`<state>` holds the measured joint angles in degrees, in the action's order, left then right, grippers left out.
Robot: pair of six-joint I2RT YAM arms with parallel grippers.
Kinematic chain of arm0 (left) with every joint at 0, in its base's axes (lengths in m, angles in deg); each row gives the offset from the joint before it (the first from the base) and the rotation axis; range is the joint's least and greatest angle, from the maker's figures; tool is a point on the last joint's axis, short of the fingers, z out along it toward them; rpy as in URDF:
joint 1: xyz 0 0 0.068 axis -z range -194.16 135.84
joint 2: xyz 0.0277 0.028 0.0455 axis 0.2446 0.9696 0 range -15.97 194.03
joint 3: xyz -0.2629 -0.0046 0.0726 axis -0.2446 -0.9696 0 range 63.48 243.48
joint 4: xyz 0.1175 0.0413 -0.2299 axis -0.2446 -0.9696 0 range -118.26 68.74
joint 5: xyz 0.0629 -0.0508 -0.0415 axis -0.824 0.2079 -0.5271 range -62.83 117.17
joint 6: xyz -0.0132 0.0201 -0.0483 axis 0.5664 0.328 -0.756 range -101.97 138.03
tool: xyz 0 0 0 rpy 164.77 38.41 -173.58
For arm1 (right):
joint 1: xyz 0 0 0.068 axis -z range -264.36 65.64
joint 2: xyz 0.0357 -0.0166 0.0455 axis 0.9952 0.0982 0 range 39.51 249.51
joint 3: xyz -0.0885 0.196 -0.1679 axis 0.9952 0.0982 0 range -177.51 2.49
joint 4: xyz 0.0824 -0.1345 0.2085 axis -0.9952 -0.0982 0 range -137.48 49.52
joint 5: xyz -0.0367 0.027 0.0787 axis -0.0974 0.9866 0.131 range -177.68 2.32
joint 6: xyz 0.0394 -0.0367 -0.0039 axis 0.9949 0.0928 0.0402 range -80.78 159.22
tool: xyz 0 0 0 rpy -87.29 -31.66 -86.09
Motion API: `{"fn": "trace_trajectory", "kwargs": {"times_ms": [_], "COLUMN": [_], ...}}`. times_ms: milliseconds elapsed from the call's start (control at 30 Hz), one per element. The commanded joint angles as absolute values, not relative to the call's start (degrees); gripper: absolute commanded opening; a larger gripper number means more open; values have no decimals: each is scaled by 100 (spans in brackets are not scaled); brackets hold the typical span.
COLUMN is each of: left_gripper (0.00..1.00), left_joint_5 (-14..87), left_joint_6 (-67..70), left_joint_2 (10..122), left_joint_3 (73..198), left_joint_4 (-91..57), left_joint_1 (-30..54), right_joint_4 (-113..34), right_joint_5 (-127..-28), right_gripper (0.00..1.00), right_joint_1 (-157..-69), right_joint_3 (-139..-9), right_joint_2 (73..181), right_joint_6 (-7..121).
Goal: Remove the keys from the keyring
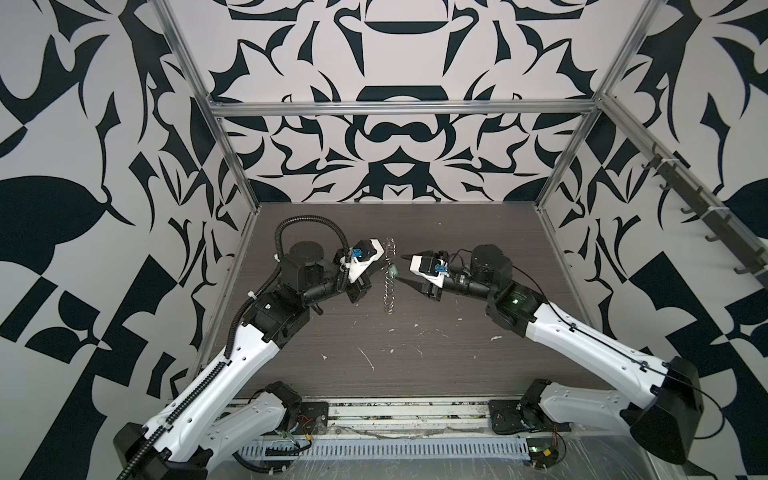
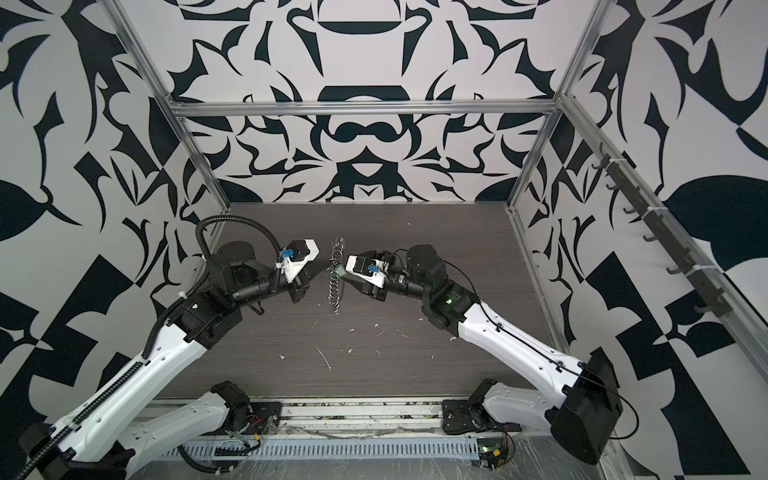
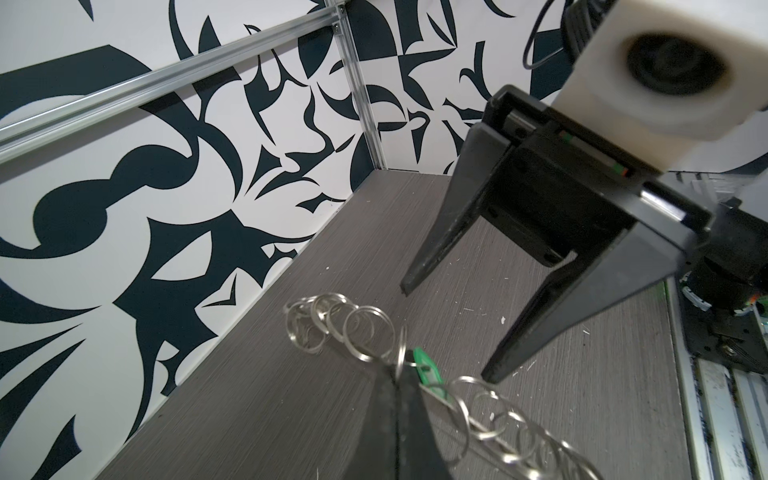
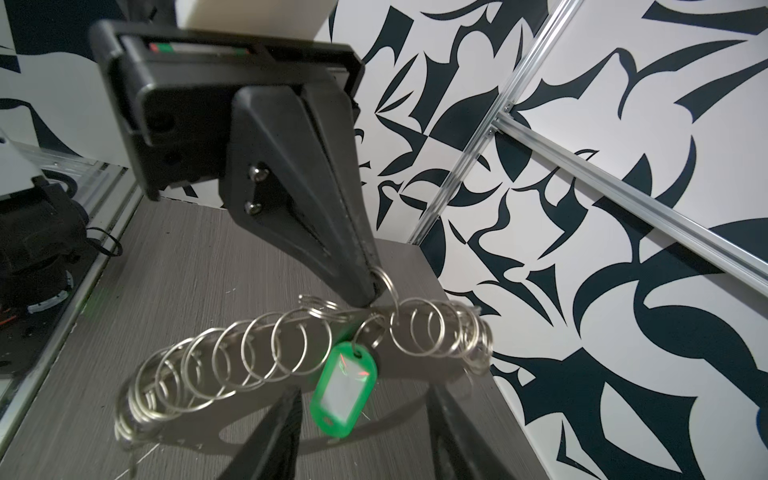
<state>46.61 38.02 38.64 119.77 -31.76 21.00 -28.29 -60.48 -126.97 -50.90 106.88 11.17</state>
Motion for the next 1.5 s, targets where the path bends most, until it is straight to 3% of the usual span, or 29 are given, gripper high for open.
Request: {"fn": "trace_trajectory", "kwargs": {"times_ms": [0,433,633,933,1067,1467], "left_gripper": [0,0,0,0,0,0], "left_joint_5": [4797,4817,4775,4695,4553,3612], "left_joint_6": [3676,3578,3583,3587,3590,3486], "left_joint_2": [3861,3817,3773,3755,3750,3856], "left_joint_3": [12142,12096,12105,12080,12085,12091], "left_joint_4": [-2926,-2864,-2952,-2951,-2952,-2926], "left_joint_1": [2100,2100,2100,2100,2100,2125], "right_joint_4": [-2325,-1772,-1585,-1989,-2282,-4097], "right_joint_5": [-5928,-5504,-5105,-4839,-4968,-6064], "right_gripper": [52,44,35,18,0,0], "right_joint_1": [-12706,-12707,-12719,-12730,-12726,-12727], "right_joint_3": [-5028,-5116,-5219,-5400,-5470,-5949], "right_joint_2": [10791,11230,11348,11320,11251,10879], "right_joint_6": [1361,1712,1940,1881,1751,1081]}}
